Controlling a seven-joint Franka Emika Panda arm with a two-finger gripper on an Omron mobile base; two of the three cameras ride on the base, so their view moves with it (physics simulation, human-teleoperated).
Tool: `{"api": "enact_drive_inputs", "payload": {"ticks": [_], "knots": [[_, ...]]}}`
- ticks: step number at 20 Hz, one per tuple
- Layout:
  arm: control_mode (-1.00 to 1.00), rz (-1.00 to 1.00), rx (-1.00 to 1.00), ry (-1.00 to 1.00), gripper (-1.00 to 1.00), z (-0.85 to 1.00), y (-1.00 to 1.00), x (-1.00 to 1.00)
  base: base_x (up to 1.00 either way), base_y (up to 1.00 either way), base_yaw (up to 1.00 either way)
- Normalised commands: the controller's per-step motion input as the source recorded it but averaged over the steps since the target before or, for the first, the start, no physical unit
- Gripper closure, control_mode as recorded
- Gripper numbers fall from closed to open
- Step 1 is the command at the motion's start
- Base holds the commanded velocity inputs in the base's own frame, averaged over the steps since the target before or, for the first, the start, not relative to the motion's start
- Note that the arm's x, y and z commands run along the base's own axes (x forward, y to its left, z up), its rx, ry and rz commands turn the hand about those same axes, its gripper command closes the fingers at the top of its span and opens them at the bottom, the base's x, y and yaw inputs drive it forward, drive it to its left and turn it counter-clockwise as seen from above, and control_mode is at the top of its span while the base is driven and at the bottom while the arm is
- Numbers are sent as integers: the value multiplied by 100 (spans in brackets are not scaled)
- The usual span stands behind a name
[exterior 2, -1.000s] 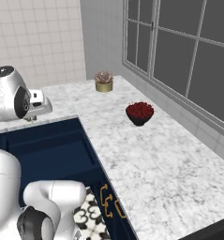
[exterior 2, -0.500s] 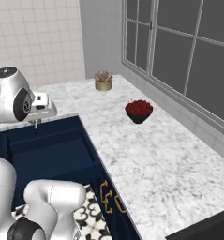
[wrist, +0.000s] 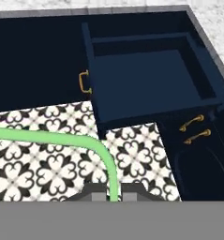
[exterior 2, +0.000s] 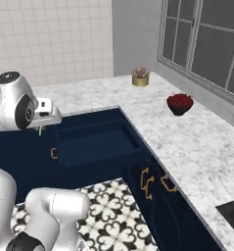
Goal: Take a straw from the drawer in front and place it inside the glass cup on the dining counter.
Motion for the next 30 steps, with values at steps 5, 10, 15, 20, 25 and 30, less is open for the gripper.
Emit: {"api": "enact_drive_inputs", "payload": {"ticks": [5,10,15,20,25,30], "knots": [[100,0,0,0,100,0,0,0,-10,100,59],[100,0,0,0,100,0,0,0,-1,100,43],[100,0,0,0,100,0,0,0,0,100,21],[100,0,0,0,100,0,0,0,0,100,9],[100,0,0,0,100,0,0,0,0,100,9],[100,0,0,0,100,0,0,0,0,100,7]]}}
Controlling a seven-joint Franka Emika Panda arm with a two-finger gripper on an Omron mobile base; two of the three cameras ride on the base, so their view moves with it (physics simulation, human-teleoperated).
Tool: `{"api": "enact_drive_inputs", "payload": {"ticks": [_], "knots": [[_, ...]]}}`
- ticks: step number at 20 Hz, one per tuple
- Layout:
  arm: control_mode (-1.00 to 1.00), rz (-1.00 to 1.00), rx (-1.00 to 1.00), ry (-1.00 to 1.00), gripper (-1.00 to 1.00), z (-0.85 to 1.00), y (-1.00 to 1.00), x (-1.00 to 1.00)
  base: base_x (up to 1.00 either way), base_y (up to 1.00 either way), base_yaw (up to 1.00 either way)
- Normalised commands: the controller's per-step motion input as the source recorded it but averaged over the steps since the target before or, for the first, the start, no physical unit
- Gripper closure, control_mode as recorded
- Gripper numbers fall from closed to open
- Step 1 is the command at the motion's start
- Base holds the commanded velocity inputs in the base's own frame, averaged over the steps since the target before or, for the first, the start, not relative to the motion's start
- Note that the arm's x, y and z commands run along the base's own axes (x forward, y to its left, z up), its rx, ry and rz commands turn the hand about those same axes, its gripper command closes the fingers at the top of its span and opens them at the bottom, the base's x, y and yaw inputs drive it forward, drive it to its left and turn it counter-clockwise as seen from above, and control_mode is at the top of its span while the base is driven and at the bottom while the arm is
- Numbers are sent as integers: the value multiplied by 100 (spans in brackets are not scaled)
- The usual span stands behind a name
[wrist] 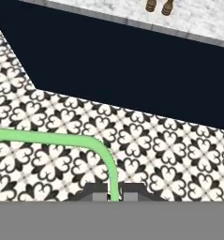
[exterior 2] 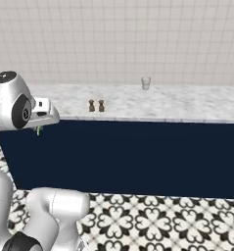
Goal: Take a straw from the drawer in front and place it inside the glass cup on the dining counter.
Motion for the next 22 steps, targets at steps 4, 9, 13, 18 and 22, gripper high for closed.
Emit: {"api": "enact_drive_inputs", "payload": {"ticks": [4,9,13,18,22], "knots": [[100,0,0,0,100,0,0,0,1,100,2],[100,0,0,0,100,0,0,0,0,100,0],[100,0,0,0,100,0,0,0,0,100,0],[100,0,0,0,100,0,0,0,2,100,0],[100,0,0,0,100,0,0,0,12,100,0]]}}
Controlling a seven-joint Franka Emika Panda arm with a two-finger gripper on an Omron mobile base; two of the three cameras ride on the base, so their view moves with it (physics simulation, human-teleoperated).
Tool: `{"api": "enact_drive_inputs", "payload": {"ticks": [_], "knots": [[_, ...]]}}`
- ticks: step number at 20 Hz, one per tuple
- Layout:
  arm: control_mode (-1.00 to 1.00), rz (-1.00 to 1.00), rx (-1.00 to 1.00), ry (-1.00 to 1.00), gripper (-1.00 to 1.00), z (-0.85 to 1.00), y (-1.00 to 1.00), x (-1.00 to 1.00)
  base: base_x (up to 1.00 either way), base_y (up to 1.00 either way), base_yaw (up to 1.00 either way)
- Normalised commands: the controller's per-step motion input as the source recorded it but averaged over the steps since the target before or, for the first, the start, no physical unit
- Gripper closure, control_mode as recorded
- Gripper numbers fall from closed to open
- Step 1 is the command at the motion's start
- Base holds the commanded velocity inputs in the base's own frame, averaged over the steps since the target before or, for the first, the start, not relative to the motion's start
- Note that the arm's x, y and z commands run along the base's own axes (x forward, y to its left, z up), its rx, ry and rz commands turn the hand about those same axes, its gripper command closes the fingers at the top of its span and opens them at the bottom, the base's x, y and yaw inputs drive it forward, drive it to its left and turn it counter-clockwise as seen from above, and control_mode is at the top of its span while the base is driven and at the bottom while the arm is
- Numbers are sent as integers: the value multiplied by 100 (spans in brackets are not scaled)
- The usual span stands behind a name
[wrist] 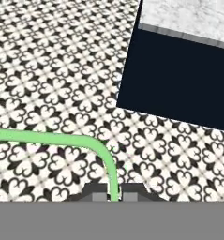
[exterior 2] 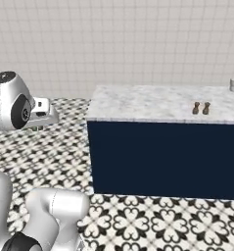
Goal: Take a straw from the drawer in front and place it inside the glass cup on the dining counter.
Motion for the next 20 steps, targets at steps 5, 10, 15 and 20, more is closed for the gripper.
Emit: {"api": "enact_drive_inputs", "payload": {"ticks": [5,10,15,20], "knots": [[100,0,0,0,100,0,0,0,42,100,0],[100,0,0,0,100,0,0,0,96,100,-5],[100,0,0,0,100,0,0,0,97,100,-14],[100,0,0,0,100,0,0,0,99,100,-16]]}}
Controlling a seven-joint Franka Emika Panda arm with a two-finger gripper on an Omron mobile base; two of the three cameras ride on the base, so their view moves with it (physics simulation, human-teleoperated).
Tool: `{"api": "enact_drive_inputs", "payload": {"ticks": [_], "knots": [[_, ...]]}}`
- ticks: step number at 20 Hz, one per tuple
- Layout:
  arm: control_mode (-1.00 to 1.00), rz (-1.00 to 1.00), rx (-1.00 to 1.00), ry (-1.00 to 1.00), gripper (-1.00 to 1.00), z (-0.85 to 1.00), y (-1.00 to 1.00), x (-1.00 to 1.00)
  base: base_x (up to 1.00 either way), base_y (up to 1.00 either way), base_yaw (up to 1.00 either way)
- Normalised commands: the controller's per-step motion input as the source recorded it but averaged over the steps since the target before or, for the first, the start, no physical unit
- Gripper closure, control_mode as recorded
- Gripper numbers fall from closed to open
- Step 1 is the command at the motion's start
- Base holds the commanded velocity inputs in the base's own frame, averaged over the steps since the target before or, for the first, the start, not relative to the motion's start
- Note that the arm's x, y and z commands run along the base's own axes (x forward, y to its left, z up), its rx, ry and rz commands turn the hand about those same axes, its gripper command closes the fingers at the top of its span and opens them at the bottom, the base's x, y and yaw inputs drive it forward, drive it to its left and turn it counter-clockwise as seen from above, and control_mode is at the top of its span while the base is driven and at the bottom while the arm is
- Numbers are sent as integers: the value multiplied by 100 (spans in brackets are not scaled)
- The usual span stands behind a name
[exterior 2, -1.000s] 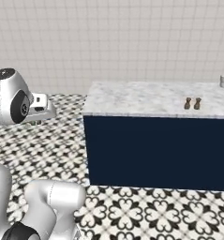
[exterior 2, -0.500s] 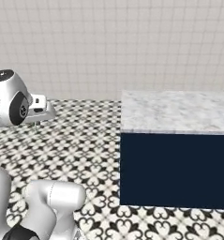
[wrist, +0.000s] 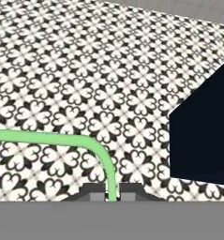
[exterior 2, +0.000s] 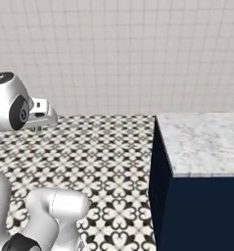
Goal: Take a straw from the drawer in front and place it inside the glass cup on the dining counter.
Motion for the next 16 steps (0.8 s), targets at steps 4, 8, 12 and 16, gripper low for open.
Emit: {"api": "enact_drive_inputs", "payload": {"ticks": [4,8,12,16], "knots": [[100,0,0,0,100,0,0,0,100,100,-20],[100,0,0,0,100,0,0,0,100,96,-29],[100,0,0,0,100,0,0,0,99,87,-42],[100,0,0,0,100,0,0,0,90,78,-50]]}}
